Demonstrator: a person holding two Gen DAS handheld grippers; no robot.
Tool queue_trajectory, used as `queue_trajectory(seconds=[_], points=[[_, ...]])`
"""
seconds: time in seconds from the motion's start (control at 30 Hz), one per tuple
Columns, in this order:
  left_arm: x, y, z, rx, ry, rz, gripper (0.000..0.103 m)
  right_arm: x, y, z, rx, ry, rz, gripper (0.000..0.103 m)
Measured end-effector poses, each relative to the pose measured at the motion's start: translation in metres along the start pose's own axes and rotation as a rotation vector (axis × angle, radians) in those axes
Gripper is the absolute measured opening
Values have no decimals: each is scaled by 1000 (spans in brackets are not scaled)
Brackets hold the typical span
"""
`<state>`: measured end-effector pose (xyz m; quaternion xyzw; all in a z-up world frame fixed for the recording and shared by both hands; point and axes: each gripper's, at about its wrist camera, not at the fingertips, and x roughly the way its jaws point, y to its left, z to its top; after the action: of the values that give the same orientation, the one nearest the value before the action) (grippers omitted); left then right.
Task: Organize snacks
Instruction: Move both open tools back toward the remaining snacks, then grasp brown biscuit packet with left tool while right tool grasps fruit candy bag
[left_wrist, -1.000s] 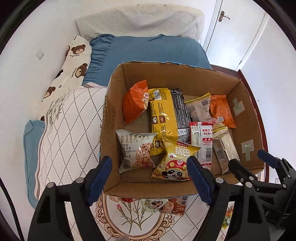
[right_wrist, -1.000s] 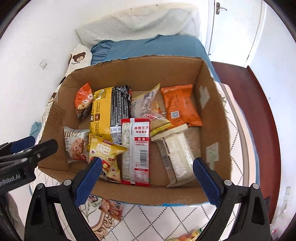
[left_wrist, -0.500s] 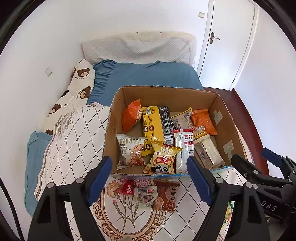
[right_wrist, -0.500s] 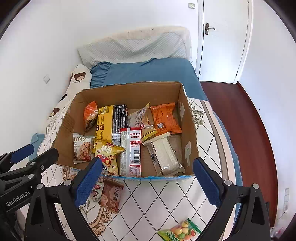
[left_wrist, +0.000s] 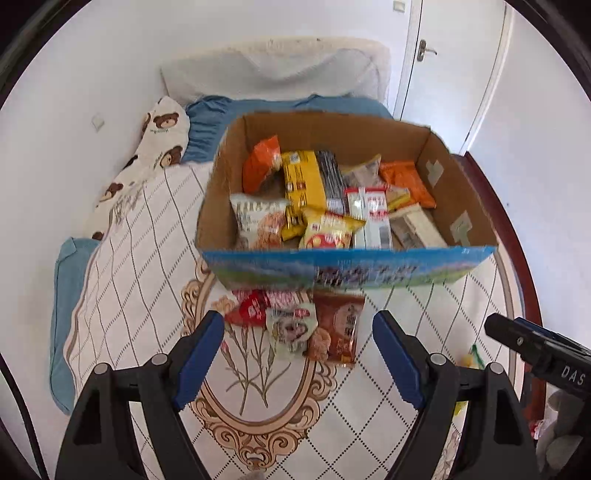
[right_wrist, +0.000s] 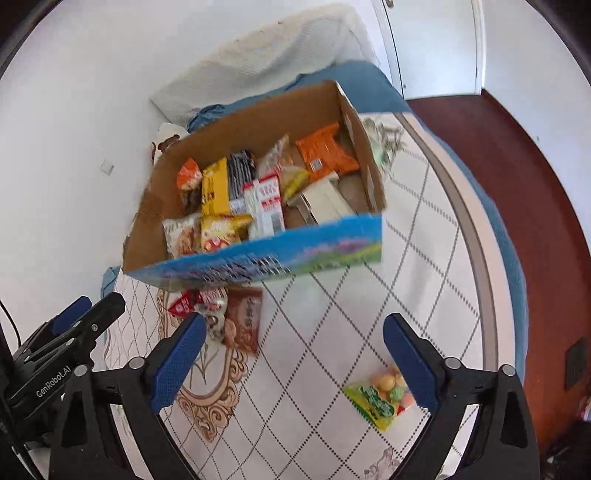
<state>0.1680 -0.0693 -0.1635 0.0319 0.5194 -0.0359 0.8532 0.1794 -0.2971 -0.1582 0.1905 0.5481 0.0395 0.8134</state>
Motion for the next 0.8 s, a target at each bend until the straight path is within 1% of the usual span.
queue_trajectory(seconds=[0.03, 0.07, 0.2, 0.27, 0.33, 0.4, 0.47, 0.53, 0.6, 0.63, 0.7, 0.73, 0.77, 0.8], points=[[12, 1, -8, -10, 37, -7, 82, 6, -12, -8, 29, 15, 0, 67], [21, 3, -14, -21, 63, -6, 82, 11, -24, -14, 58, 35, -11, 65], [57, 16, -33, -84, 161, -21, 82, 23, -78, -42, 231, 70, -28, 66], [70, 19, -38, -96, 185, -21, 82, 30, -97, -54, 300, 98, -35, 76], [84, 16, -37, -83, 215, -34, 82, 41, -113, -65, 363, 139, -29, 81], [99, 4, -33, -54, 251, -70, 82, 54, -122, -73, 399, 161, -6, 80], [114, -7, -28, -36, 281, -104, 82, 64, -123, -75, 394, 175, -16, 80], [131, -23, -22, 3, 309, -107, 82, 75, -121, -76, 386, 182, -11, 80], [146, -37, -20, 45, 332, -80, 82, 88, -116, -75, 360, 200, -26, 81], [150, -44, -20, 74, 327, -49, 82, 94, -112, -74, 336, 209, -39, 80], [151, -53, -18, 105, 292, -35, 82, 101, -102, -73, 274, 208, -73, 75], [150, -56, -17, 110, 280, -34, 82, 102, -96, -73, 240, 207, -90, 70], [149, -59, -17, 112, 272, -35, 76, 102, -91, -72, 209, 209, -101, 65], [148, -62, -17, 117, 266, -33, 70, 102, -85, -73, 186, 211, -106, 63]])
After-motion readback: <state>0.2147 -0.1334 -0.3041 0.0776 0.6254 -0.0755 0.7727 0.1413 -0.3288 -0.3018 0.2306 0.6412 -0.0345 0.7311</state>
